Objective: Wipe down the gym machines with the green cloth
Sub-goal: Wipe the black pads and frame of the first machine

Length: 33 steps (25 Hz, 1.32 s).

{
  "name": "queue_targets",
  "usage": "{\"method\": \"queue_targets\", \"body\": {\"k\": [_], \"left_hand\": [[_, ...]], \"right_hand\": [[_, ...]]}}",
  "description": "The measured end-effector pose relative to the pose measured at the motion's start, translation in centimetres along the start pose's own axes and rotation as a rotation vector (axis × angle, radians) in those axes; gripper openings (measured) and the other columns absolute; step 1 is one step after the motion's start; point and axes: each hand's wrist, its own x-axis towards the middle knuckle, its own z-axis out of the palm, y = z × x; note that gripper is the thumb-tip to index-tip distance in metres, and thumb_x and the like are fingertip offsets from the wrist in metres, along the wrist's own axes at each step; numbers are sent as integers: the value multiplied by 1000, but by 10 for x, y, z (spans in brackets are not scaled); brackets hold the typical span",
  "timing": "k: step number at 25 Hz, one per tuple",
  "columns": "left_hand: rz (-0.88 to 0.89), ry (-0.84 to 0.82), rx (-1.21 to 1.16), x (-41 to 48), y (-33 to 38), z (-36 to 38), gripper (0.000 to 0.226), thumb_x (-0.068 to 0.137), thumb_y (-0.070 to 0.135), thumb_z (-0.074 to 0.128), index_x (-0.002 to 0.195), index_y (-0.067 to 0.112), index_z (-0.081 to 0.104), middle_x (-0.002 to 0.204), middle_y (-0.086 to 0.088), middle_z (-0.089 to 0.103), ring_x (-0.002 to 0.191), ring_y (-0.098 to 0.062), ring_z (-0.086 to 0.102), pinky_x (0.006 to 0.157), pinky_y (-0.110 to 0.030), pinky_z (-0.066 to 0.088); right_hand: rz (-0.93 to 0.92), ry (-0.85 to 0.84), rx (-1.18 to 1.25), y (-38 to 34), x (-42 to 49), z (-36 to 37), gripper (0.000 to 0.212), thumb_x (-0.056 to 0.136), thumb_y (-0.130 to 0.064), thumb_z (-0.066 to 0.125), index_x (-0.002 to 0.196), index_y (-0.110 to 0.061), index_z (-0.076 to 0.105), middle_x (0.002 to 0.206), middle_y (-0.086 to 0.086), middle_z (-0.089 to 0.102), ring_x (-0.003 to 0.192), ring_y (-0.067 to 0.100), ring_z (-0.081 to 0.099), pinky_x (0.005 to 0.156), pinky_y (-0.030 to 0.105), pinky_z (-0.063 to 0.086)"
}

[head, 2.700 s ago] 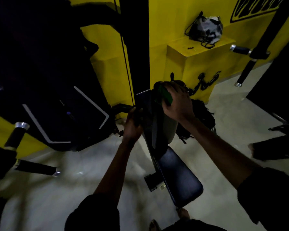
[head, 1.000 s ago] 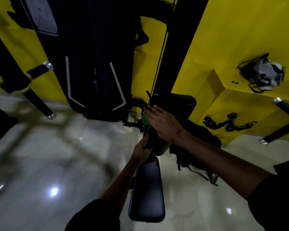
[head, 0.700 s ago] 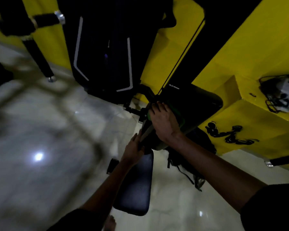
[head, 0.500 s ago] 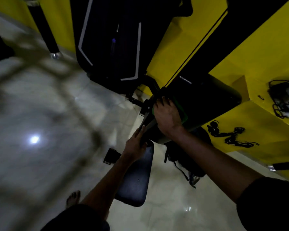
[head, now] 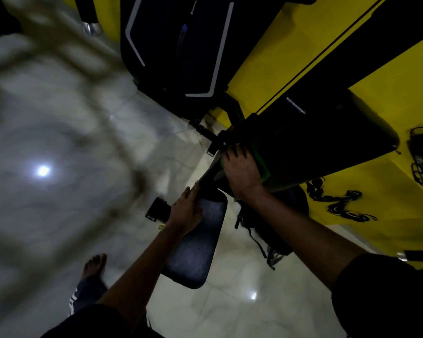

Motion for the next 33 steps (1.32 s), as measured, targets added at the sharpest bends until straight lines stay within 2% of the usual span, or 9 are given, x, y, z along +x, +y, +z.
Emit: {"method": "queue_targets", "body": {"k": [5, 8, 11, 16, 20, 24, 27, 30, 33], "left_hand": [[-48, -14, 10, 1, -12, -5, 81, 97, 28, 55, 159, 31, 3, 162, -19, 17, 135, -42, 42, 108, -45, 38], [-51, -16, 18, 4, -21, -4, 83, 95, 30, 56, 158, 32, 2, 162, -18, 18, 118, -37, 59, 105, -46, 44], [-59, -74, 26, 15, -28, -8, 87, 93, 26, 58, 158, 29, 0, 163, -17, 14, 122, -37, 56, 105, -48, 44], [-53, 75, -1, 38, -18, -34, 77, 94, 16, 58, 158, 20, 16, 159, -16, 26, 123, -39, 53, 104, -52, 43], [45, 141, 17, 52, 0, -38, 64, 94, 13, 58, 153, 15, 33, 154, -16, 38, 135, -34, 44, 109, -50, 38], [47, 235, 11, 58, 24, -39, 46, 96, 17, 56, 142, 20, 52, 143, -8, 53, 123, -30, 56, 108, -51, 39], [141, 158, 20, 66, 54, -41, 47, 98, 24, 56, 145, 23, 48, 145, -6, 52, 129, -25, 53, 111, -47, 36], [251, 23, 0, 72, 79, -41, 57, 96, 25, 61, 149, 17, 41, 144, -8, 51, 122, -27, 57, 103, -32, 41], [319, -55, 18, 71, 98, -39, 64, 95, 22, 64, 151, 13, 34, 144, -12, 50, 128, -27, 52, 94, -22, 37]], "right_hand": [[-129, 55, 28, 6, -13, 21, 79, 88, -29, 67, 151, -3, 27, 159, 17, 27, 147, 36, 24, 121, 45, 19], [-112, 55, 4, -9, 8, 33, 57, 91, -27, 58, 140, -4, 44, 146, 19, 44, 139, 39, 36, 117, 46, 26], [-108, 19, 30, -36, 27, 52, 40, 88, -21, 52, 126, -8, 56, 132, 17, 54, 128, 36, 45, 113, 45, 33], [-286, 157, 33, -30, 7, 94, 58, 84, -12, 26, 123, -10, 68, 129, 8, 65, 122, 26, 59, 106, 36, 46], [-328, 187, 26, -41, 26, 113, 58, 86, -11, 25, 126, -8, 66, 132, 12, 63, 128, 30, 56, 112, 40, 42], [-421, 303, 57, -37, 11, 147, 54, 90, -12, 31, 135, -10, 62, 142, 7, 58, 134, 28, 52, 115, 38, 36], [-393, 406, 62, -25, -13, 175, 59, 91, -10, 29, 145, -12, 51, 152, 4, 48, 142, 25, 43, 119, 37, 27], [-360, 416, 91, -23, -16, 188, 62, 91, -16, 44, 153, -17, 39, 160, 4, 35, 147, 25, 34, 123, 38, 16], [-284, 424, 168, -16, -28, 199, 63, 92, -12, 33, 155, -18, 31, 162, 4, 29, 149, 24, 30, 123, 37, 14]]}}
